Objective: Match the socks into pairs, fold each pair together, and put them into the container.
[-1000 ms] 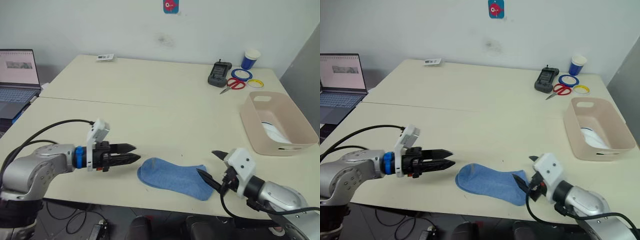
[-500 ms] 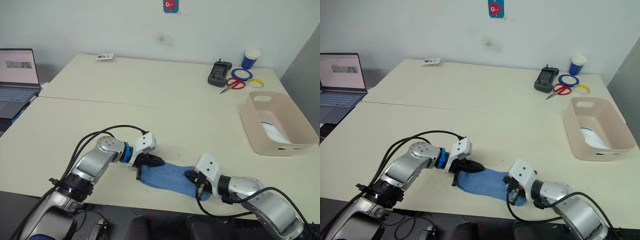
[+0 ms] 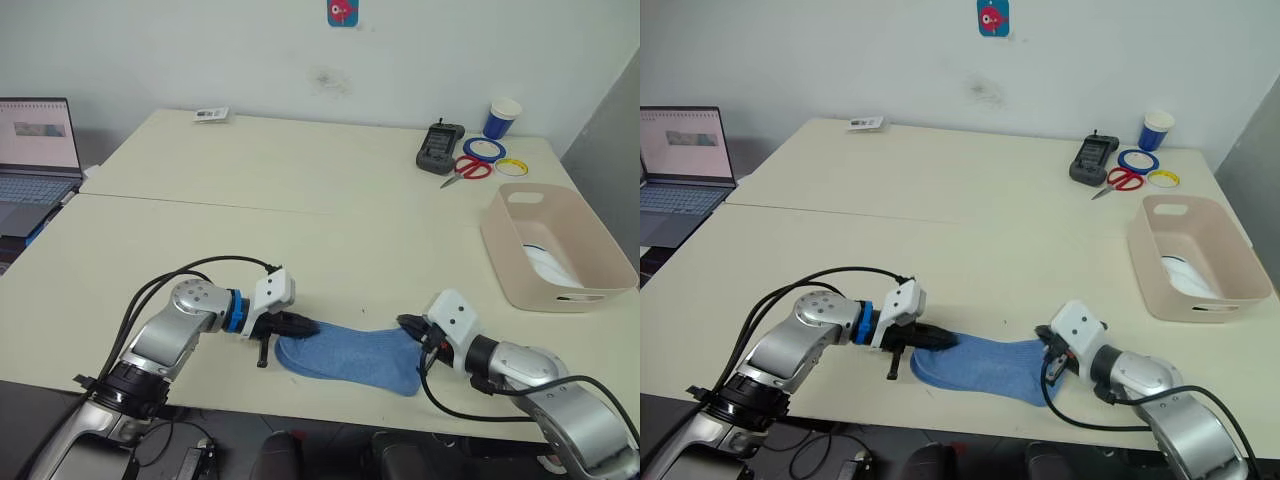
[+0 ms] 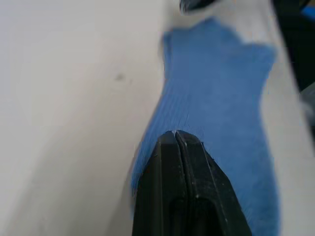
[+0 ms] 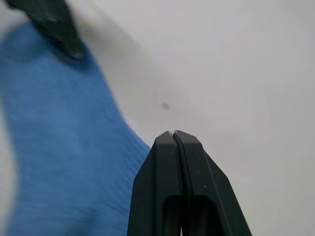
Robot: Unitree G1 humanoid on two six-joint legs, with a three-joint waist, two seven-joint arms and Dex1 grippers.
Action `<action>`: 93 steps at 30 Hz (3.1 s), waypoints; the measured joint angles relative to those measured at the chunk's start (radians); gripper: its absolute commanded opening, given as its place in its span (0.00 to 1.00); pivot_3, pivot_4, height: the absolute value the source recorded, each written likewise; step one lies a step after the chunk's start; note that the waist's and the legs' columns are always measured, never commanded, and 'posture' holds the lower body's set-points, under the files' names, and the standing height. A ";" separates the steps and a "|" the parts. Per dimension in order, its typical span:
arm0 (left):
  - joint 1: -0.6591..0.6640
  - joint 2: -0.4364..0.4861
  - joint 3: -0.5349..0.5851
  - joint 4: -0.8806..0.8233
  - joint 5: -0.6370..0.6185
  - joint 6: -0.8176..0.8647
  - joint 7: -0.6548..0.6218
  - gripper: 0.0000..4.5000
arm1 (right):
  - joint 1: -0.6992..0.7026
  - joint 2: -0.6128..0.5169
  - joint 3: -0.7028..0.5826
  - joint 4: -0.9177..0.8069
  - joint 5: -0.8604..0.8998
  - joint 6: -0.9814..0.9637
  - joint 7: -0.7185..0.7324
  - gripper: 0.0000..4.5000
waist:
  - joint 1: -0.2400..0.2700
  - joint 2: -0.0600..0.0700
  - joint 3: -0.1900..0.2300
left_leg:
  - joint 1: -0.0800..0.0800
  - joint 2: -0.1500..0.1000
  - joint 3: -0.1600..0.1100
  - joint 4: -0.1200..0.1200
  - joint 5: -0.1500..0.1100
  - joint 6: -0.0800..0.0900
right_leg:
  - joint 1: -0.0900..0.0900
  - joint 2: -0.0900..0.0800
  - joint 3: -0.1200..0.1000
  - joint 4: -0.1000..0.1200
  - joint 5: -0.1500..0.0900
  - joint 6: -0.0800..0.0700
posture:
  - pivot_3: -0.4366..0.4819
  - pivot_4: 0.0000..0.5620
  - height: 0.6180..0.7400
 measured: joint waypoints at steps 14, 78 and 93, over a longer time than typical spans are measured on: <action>0.079 0.083 -0.088 0.050 0.198 -0.237 -0.038 0.00 | 0.223 -0.118 0.031 0.008 -0.052 -0.040 0.023 0.01 | 0.004 0.003 -0.004 | 0.006 -0.001 0.002 -0.001 -0.001 0.001 | 0.007 -0.004 0.001 -0.003 0.000 0.000 | 0.48 0.27 0.87; -0.013 -0.273 -0.140 0.141 0.270 -0.173 0.129 0.00 | 0.125 0.113 -0.334 -0.128 0.420 0.403 -0.218 0.01 | 0.002 0.007 -0.010 | 0.007 -0.002 0.003 -0.003 -0.002 0.003 | 0.008 -0.001 0.003 -0.004 0.000 0.000 | 0.48 0.27 0.87; -0.080 -0.310 -0.204 0.189 0.291 -0.150 0.108 0.00 | 0.085 0.040 -0.430 -0.071 0.495 0.410 -0.199 0.01 | -0.001 0.006 -0.010 | 0.007 -0.002 0.002 -0.003 -0.002 0.003 | 0.007 0.001 0.003 -0.004 0.000 0.000 | 0.48 0.27 0.87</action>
